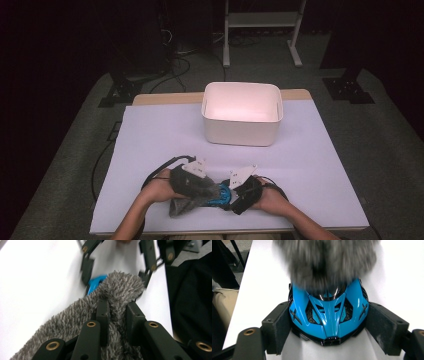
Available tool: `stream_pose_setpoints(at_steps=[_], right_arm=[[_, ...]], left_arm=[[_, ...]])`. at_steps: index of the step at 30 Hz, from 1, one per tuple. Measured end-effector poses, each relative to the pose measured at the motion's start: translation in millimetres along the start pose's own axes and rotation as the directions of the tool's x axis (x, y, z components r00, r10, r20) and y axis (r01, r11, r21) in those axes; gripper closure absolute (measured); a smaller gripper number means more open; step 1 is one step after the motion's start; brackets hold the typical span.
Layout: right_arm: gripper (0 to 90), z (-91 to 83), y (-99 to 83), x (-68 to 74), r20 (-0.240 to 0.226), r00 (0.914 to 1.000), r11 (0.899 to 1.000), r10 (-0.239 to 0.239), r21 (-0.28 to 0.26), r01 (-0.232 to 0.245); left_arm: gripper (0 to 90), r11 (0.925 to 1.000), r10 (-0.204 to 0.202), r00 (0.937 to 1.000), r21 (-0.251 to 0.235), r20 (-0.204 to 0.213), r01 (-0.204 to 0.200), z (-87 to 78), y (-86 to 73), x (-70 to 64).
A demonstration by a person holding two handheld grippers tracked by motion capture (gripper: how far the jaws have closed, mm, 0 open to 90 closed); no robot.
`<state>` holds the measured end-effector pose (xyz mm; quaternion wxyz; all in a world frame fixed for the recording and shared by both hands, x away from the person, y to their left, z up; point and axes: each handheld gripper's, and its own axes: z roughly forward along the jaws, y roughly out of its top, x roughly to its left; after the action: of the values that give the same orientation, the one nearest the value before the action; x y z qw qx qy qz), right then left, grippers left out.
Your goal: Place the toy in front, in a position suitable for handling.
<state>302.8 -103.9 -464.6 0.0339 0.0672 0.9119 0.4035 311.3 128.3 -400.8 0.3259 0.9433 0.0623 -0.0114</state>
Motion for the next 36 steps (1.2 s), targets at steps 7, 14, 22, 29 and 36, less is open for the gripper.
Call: stream_pose_setpoints(at_steps=[7,14,22,29,36], right_arm=[[22.5,0.1,-0.1,-0.1,-0.001,1.0000,1.000,0.001,-0.001,-0.001],[22.5,0.0,-0.1,0.0,0.001,1.0000,1.000,0.001,0.000,-0.001],[22.5,0.1,-0.1,0.0,0.000,1.0000,1.000,0.002,0.000,-0.002],[22.5,0.1,-0.1,0.2,0.002,1.0000,1.000,0.000,0.000,0.000],[22.5,0.1,-0.1,0.6,0.001,1.0000,1.000,0.004,-0.003,-0.004]], left_arm=[[75.1,0.9969,-0.076,0.9950,0.017,-0.065,0.077,-25.0,-34.1,2.9],[75.2,0.9940,-0.109,0.9918,-0.005,-0.066,0.109,-31.0,-44.0,4.3],[75.2,0.9983,-0.057,0.9981,0.009,-0.024,0.057,-7.9,-12.1,11.8],[75.2,1.0000,0.005,0.9992,0.000,0.040,-0.005,23.2,21.9,13.9],[75.2,0.9993,0.035,0.9972,0.009,0.066,-0.036,36.7,32.7,11.2]])
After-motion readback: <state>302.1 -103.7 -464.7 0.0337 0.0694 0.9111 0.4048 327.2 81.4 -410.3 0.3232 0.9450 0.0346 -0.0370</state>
